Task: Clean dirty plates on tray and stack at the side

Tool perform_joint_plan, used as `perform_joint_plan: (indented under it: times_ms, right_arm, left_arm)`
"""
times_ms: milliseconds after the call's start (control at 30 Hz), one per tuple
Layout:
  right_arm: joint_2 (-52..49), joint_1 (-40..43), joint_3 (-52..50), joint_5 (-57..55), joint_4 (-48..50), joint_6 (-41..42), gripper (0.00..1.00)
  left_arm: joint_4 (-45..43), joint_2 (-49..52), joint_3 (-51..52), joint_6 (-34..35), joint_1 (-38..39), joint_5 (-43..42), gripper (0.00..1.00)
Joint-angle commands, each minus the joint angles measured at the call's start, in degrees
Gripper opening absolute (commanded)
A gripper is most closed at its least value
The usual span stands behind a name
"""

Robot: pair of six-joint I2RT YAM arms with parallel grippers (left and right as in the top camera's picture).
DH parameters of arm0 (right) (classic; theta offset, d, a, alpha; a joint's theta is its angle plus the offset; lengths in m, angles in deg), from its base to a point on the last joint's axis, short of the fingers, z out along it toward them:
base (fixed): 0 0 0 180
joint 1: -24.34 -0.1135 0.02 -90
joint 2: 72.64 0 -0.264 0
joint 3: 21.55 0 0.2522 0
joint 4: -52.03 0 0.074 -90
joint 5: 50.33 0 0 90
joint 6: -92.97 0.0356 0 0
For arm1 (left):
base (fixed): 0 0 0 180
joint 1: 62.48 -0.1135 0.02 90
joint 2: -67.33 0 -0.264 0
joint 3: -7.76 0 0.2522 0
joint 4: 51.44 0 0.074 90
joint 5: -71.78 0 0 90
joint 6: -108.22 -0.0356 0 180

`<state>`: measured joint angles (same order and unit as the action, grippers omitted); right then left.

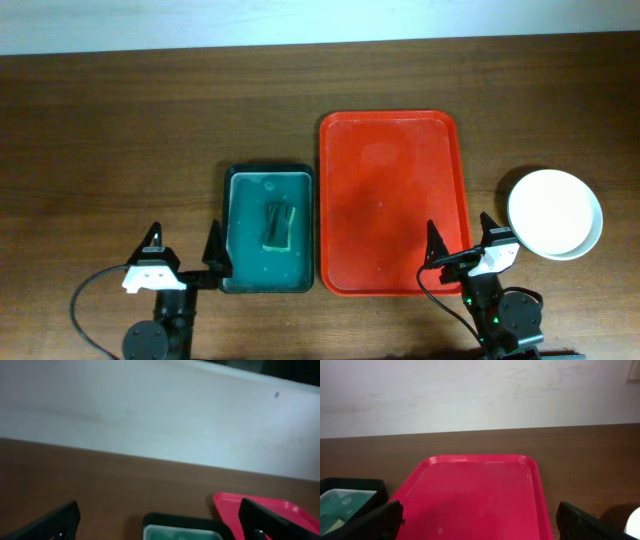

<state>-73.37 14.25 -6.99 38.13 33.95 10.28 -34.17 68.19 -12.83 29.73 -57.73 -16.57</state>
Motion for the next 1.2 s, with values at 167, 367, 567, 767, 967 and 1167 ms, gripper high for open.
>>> perform_joint_plan:
  times_ms: [167, 367, 567, 767, 967, 1167]
  right_arm:
    - [0.31, 0.37, -0.48, -0.66, -0.20, 0.00, 0.98]
    - [0.31, 0.37, -0.48, -0.66, -0.20, 0.00, 0.98]
    - [0.33, 0.37, -0.48, -0.66, -0.17, 0.00, 0.98]
    - [0.31, 0.37, -0.48, -0.66, -0.20, 0.00, 0.99]
    - [0.33, 0.37, -0.48, -0.66, -0.17, 0.00, 0.98]
    - [0.33, 0.37, -0.48, -0.66, -0.17, 0.00, 0.98]
  left_arm:
    - [1.07, -0.59, 6.36, -0.92, 0.13, -0.44, 0.99]
    - [1.11, -0.57, 6.36, -0.92, 0.11, -0.44, 0.99]
    - [1.11, -0.57, 6.34, -0.90, 0.11, -0.44, 0.99]
    - [1.11, -0.57, 6.34, -0.92, 0.11, -0.44, 0.99]
    - [1.11, -0.57, 6.34, -0.90, 0.11, -0.44, 0.99]
    - [1.11, -0.57, 6.34, -0.92, 0.13, -0.44, 1.00]
